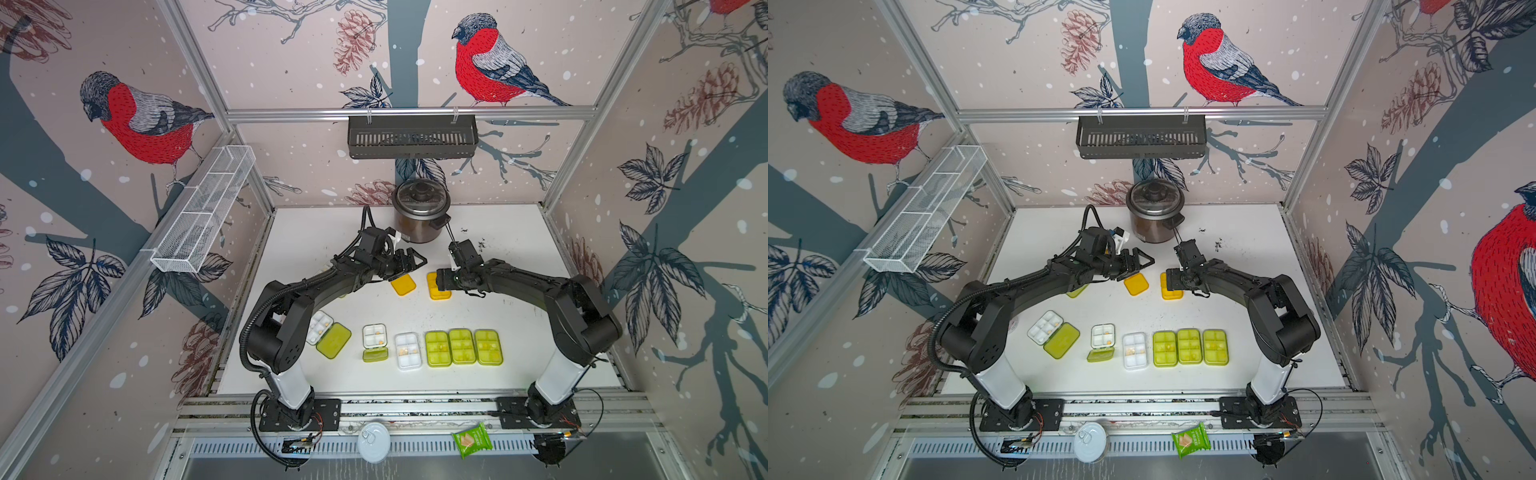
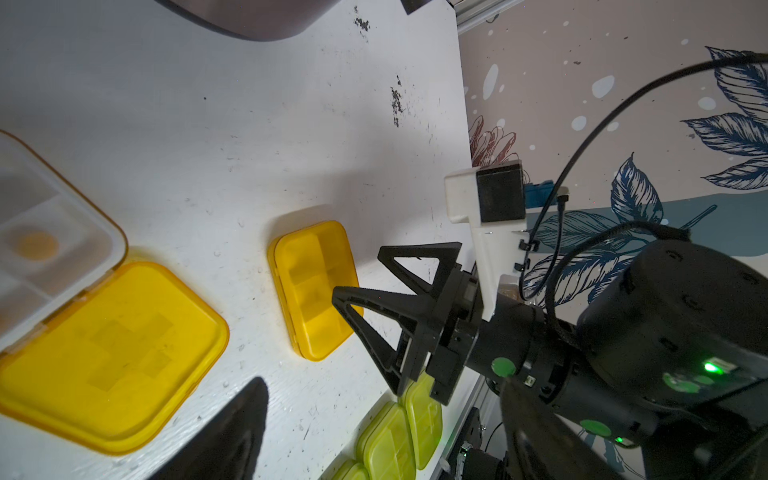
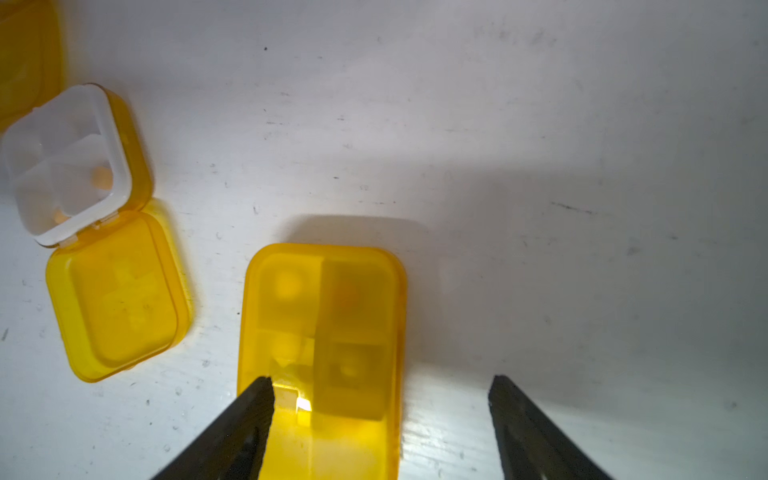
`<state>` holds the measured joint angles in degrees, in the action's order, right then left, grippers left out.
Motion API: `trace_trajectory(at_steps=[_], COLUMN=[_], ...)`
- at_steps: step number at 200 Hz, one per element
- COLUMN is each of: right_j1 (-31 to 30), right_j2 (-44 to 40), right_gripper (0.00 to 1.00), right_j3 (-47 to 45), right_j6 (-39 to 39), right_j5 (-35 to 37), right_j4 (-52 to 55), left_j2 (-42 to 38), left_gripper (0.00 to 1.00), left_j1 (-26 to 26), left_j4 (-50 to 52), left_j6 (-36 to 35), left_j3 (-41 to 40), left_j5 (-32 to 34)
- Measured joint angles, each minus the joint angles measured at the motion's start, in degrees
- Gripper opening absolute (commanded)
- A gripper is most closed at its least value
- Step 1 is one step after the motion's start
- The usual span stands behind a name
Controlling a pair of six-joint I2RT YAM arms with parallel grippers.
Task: Close pillboxes
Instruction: Close the lid on the pillbox, then pick up the pillbox at the center of the board.
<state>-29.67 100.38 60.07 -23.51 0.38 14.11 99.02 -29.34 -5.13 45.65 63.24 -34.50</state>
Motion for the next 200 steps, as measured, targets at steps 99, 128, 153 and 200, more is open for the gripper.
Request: trace_trajectory(at_steps=[99, 128, 153, 200], right_j1=[-1.42, -1.9, -2.54, -2.86], right_j2=[1.81, 1.53, 1.73, 6.25], right_gripper=[0.82, 0.87, 0.9, 0.91], right_j3=[-0.57, -0.17, 1.88, 7.21], right_j6=[1.11, 1.11, 1.14, 1.14], right_j5=[3.43, 3.82, 3.76, 3.56], right_j4=[-2.23, -1.49, 1.01, 2.47], left_j2=[0.0, 0.0, -0.02, -0.24], left_gripper=[0.87, 0.87, 0.87, 0.87], left_j1=[0.17, 0.33, 0.44, 1.01], left_j4=[0.0, 0.0, 0.02, 0.04], left_j6=[0.46, 0.46, 0.46, 0.46], left_j3=[-0.02, -0.02, -0.02, -0.02], left_j5=[0.0, 0.0, 0.02, 0.04])
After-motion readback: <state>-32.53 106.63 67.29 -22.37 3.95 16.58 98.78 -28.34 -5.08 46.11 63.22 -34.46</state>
